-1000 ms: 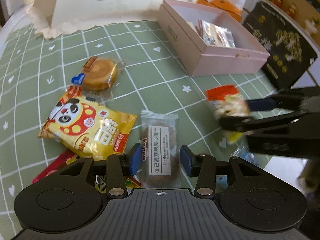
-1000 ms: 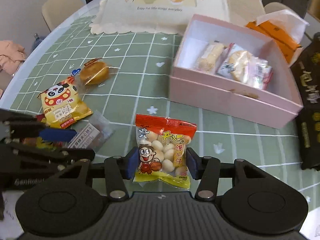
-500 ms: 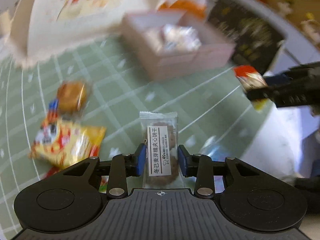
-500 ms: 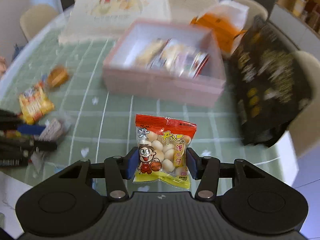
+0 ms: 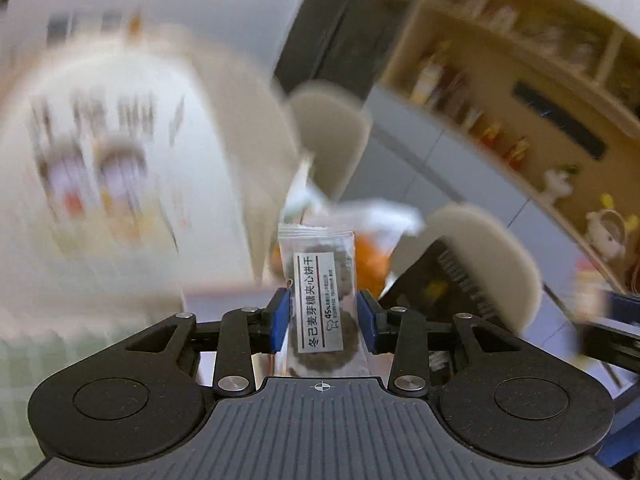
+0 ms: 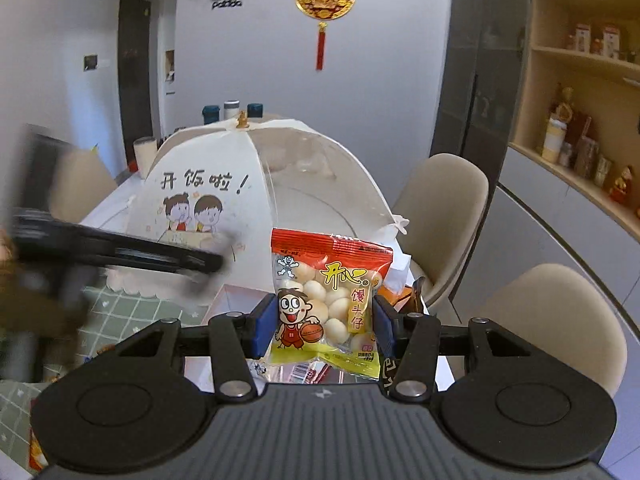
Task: Organize snacks
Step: 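Carry both packets over the pink box and open both grippers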
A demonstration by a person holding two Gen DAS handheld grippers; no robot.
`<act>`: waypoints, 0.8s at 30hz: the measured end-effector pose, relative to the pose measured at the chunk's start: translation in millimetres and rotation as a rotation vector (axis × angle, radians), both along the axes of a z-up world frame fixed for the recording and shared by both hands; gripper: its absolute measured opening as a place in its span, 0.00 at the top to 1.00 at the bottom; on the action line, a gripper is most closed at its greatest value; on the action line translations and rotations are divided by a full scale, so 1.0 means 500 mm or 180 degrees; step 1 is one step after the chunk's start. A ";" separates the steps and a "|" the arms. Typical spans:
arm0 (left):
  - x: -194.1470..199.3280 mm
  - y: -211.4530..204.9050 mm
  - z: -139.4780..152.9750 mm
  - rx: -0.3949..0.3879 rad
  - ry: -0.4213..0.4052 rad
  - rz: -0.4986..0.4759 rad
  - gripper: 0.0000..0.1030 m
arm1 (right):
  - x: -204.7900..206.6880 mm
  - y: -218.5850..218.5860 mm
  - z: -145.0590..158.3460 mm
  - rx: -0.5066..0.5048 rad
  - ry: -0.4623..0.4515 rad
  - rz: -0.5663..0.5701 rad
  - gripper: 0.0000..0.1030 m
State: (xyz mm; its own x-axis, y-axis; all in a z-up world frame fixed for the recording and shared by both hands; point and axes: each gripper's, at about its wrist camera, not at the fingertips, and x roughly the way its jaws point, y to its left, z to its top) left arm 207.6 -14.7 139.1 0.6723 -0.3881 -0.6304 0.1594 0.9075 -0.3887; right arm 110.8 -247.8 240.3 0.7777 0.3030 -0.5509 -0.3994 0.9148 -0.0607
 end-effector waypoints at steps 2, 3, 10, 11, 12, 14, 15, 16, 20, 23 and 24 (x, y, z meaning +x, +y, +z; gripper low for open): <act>0.049 0.002 -0.074 0.0029 0.0293 0.0117 0.58 | 0.007 -0.006 -0.019 -0.0014 0.0087 0.0010 0.51; 0.051 0.012 -0.094 0.0016 0.0335 0.0189 0.58 | 0.014 -0.008 -0.030 -0.0022 0.0155 -0.0009 0.51; -0.084 0.094 -0.028 -0.0014 0.0012 0.0314 0.58 | 0.122 0.029 -0.100 0.0291 0.0818 -0.0005 0.51; -0.105 0.113 -0.022 0.0015 0.0025 0.0343 0.58 | 0.156 0.050 -0.109 0.0462 0.0965 0.0041 0.51; -0.129 0.135 -0.022 0.0029 0.0068 0.0390 0.58 | 0.190 0.073 -0.121 0.0674 0.1092 0.0110 0.49; -0.174 0.178 -0.029 0.0076 0.0176 0.0534 0.58 | 0.247 0.112 -0.145 0.0838 0.1268 0.0043 0.44; -0.205 0.207 -0.037 0.0134 0.0245 0.0648 0.58 | 0.264 0.129 -0.154 0.0781 0.1309 -0.0105 0.44; -0.231 0.231 -0.044 0.0176 0.0288 0.0737 0.58 | 0.266 0.140 -0.159 0.0720 0.1313 -0.0188 0.44; -0.340 0.338 -0.094 0.0223 0.0551 0.1115 0.58 | 0.178 0.151 -0.170 0.0496 0.1182 0.0033 0.42; -0.402 0.400 -0.133 0.0163 0.0737 0.1318 0.58 | 0.073 0.166 -0.203 0.0109 0.1084 0.0282 0.30; -0.421 0.414 -0.142 0.0120 0.0786 0.1351 0.58 | 0.031 0.171 -0.221 -0.0012 0.1120 0.0386 0.29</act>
